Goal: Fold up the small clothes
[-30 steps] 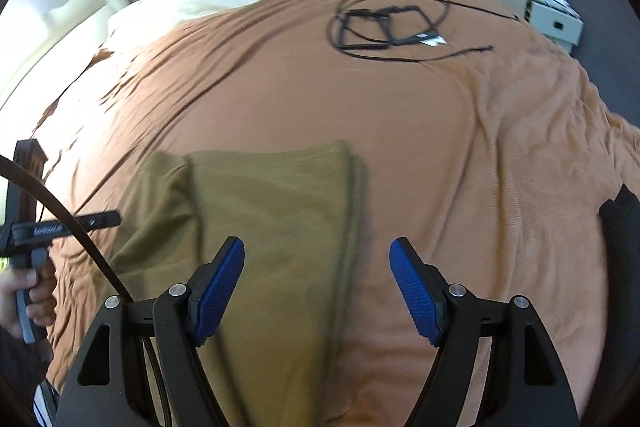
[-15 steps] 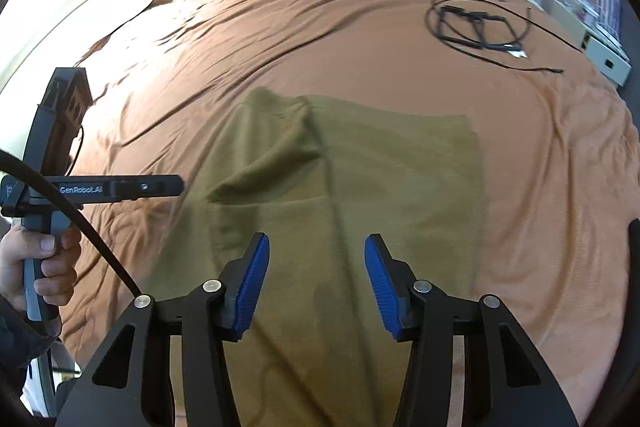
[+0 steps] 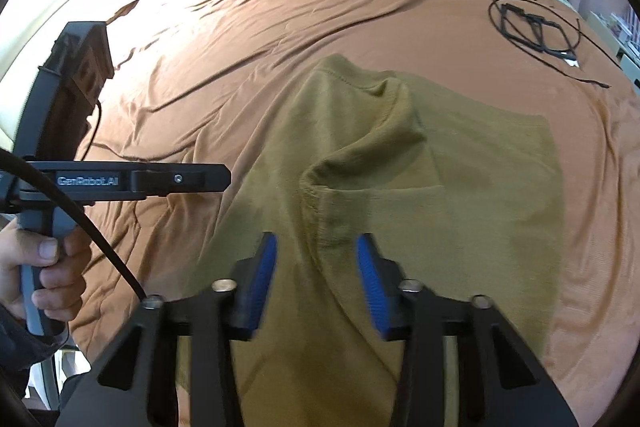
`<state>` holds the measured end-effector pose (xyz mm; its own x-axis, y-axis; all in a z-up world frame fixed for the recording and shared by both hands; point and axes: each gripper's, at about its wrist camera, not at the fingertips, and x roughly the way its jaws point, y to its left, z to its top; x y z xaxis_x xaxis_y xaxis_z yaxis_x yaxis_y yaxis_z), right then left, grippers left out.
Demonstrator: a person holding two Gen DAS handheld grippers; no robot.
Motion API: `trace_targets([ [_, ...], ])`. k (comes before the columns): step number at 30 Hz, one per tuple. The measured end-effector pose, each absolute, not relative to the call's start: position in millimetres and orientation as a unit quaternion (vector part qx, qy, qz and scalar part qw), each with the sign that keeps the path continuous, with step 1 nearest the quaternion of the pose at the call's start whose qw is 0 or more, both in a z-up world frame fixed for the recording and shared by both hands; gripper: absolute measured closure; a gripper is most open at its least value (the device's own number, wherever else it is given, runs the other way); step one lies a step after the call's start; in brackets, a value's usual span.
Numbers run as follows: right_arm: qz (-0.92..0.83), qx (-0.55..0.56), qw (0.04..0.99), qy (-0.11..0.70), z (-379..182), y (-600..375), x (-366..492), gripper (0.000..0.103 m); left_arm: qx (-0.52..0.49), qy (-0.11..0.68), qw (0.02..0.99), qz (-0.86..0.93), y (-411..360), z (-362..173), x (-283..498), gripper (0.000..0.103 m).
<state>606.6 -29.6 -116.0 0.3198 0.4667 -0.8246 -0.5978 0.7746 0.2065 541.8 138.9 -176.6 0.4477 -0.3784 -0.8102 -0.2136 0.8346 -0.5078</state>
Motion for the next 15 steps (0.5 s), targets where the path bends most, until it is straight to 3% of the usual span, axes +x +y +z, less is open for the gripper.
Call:
trace_targets([
  [2,0.317,-0.069,0.811,0.487,-120,-26,612,0.100,-0.281,0.524,0.802,-0.050,141,-177,543,0.058],
  [15,0.276,-0.043,0.852,0.442,-79,-78,626,0.103,-0.269,0.515,0.812,-0.063,136,-170,573,0.058],
])
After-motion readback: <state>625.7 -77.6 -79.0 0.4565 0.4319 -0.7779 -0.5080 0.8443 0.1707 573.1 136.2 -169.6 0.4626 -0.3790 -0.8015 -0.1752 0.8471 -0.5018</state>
